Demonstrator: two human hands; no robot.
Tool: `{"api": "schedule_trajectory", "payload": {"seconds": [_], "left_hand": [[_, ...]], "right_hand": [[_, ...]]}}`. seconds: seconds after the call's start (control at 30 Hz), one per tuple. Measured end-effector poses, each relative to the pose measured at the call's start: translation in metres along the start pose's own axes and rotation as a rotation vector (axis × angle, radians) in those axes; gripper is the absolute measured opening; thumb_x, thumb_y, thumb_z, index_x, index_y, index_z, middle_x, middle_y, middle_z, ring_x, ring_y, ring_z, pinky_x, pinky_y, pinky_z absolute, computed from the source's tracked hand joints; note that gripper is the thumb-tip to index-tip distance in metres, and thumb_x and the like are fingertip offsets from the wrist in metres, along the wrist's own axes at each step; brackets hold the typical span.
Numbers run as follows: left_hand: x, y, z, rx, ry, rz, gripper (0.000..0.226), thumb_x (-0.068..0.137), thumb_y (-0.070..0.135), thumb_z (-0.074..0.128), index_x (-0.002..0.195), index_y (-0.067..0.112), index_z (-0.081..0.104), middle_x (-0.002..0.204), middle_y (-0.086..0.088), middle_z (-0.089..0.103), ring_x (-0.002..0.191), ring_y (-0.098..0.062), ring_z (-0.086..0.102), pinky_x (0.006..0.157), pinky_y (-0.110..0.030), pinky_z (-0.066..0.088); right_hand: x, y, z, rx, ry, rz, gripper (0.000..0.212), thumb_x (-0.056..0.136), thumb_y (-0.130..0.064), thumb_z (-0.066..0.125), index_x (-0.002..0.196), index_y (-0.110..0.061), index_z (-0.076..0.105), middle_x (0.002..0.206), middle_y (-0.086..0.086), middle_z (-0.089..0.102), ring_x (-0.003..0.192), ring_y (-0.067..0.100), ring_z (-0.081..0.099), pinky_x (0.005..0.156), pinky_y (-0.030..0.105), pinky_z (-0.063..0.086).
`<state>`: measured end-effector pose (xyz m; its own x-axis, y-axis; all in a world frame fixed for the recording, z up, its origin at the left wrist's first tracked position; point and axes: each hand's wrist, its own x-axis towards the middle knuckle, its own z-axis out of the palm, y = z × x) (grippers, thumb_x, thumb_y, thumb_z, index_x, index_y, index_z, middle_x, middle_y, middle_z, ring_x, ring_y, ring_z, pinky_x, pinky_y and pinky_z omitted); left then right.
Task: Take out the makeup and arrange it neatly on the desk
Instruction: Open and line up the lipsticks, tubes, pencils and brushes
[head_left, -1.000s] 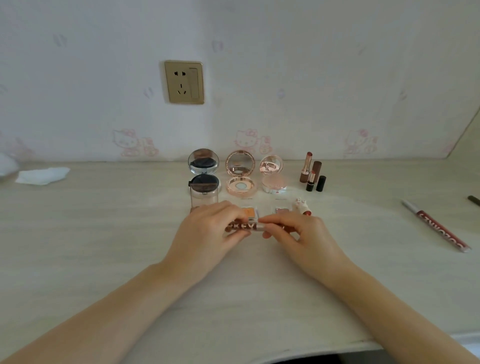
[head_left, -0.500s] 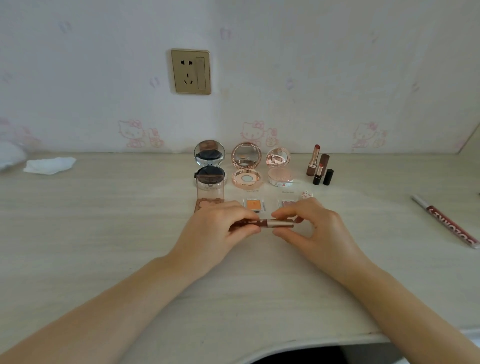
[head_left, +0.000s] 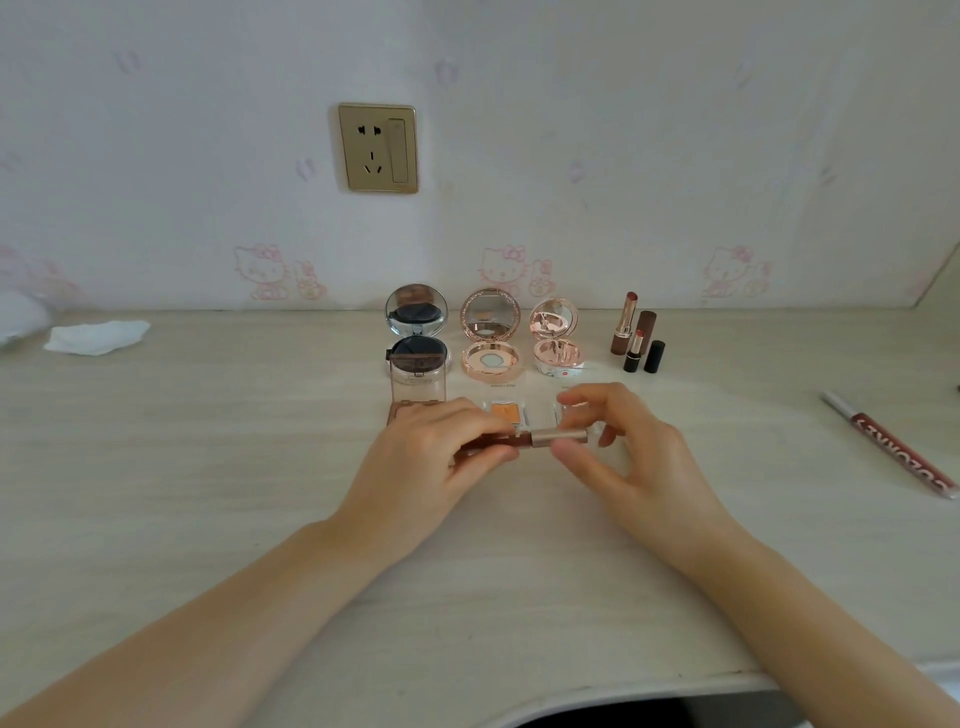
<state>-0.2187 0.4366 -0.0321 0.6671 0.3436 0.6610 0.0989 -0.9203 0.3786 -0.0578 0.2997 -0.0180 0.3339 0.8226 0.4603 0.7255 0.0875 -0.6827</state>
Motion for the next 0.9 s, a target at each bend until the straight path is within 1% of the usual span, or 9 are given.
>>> {"api": "schedule_trajectory", "payload": {"seconds": [0.07,0.13,0.3,0.43,0.5,0.6,0.7,0.8,0.9], "left_hand": [[-0.0002,0.0009,-0.0002,0.003,0.012,0.012,0.024,0.087,0.042,0.059,0.099,0.025,0.070,0.085,0.014,0.064,0.077,-0.003,0.056,0.072,-0.028,0.045],[-0.0005,0.0015,0.0001,0.011,0.014,0.022,0.023,0.087,0.042,0.059,0.099,0.026,0.069,0.086,0.013,0.065,0.077,-0.005,0.057,0.072,-0.029,0.045],[-0.0007,0.0010,0.0004,-0.034,-0.022,-0.002,0.027,0.088,0.043,0.057,0.099,0.023,0.071,0.088,0.013,0.067,0.078,-0.005,0.059,0.071,-0.031,0.046],[-0.0013,0.0010,0.0006,-0.035,-0.012,0.004,0.026,0.086,0.043,0.059,0.099,0.024,0.071,0.087,0.013,0.066,0.079,-0.004,0.059,0.071,-0.032,0.048],[-0.0012,0.0012,0.0004,-0.024,-0.008,0.016,0.026,0.086,0.042,0.060,0.099,0.023,0.071,0.087,0.013,0.066,0.079,-0.003,0.058,0.071,-0.030,0.046],[-0.0009,0.0002,0.0006,0.015,-0.020,0.040,0.027,0.086,0.041,0.060,0.099,0.020,0.072,0.089,0.012,0.067,0.079,-0.002,0.058,0.072,-0.026,0.044],[-0.0009,-0.0015,0.0006,0.021,-0.027,0.037,0.029,0.086,0.042,0.058,0.099,0.019,0.072,0.089,0.012,0.067,0.080,-0.003,0.058,0.072,-0.028,0.045],[-0.0006,-0.0027,0.0005,0.001,-0.033,0.005,0.031,0.086,0.044,0.057,0.099,0.021,0.072,0.089,0.013,0.067,0.080,-0.003,0.058,0.073,-0.033,0.047],[-0.0011,-0.0027,0.0008,0.001,-0.017,0.015,0.029,0.085,0.043,0.059,0.099,0.021,0.072,0.088,0.013,0.067,0.079,-0.004,0.058,0.073,-0.034,0.049]], "right_hand": [[0.0017,0.0003,-0.0005,-0.018,-0.026,-0.004,0.006,0.090,-0.036,0.056,0.090,-0.041,0.060,0.085,-0.019,0.065,0.089,0.000,0.052,0.074,0.009,0.037],[0.0018,0.0011,0.0003,-0.052,-0.028,-0.032,0.017,0.092,-0.026,0.056,0.081,-0.037,0.063,0.085,-0.020,0.064,0.087,0.003,0.051,0.071,0.008,0.034],[0.0010,0.0029,0.0004,-0.050,-0.013,-0.051,0.027,0.083,-0.008,0.068,0.094,-0.032,0.061,0.101,-0.021,0.058,0.091,0.000,0.050,0.076,0.007,0.036],[0.0016,0.0026,-0.0008,-0.044,-0.021,0.001,0.025,0.080,-0.034,0.072,0.103,-0.037,0.062,0.097,-0.020,0.060,0.100,-0.004,0.054,0.080,0.004,0.036],[0.0022,0.0020,-0.0010,-0.037,-0.026,0.024,0.023,0.081,-0.050,0.059,0.098,-0.036,0.068,0.093,-0.018,0.063,0.100,-0.002,0.054,0.080,0.006,0.037],[0.0024,0.0017,0.0002,-0.045,-0.017,-0.003,0.019,0.089,-0.036,0.058,0.074,-0.031,0.068,0.085,-0.025,0.062,0.091,0.005,0.053,0.077,0.013,0.039],[0.0035,0.0048,0.0017,-0.075,0.007,-0.033,0.012,0.085,-0.022,0.068,0.086,-0.034,0.069,0.079,-0.020,0.063,0.094,0.003,0.053,0.077,0.007,0.036],[0.0041,0.0074,0.0018,-0.074,-0.005,-0.062,0.022,0.082,-0.014,0.072,0.094,-0.031,0.066,0.091,-0.022,0.062,0.100,0.001,0.051,0.081,0.004,0.034],[0.0028,0.0071,0.0009,-0.065,-0.011,-0.061,0.022,0.080,-0.028,0.073,0.099,-0.033,0.063,0.097,-0.019,0.060,0.105,0.000,0.050,0.084,0.003,0.033]]}}
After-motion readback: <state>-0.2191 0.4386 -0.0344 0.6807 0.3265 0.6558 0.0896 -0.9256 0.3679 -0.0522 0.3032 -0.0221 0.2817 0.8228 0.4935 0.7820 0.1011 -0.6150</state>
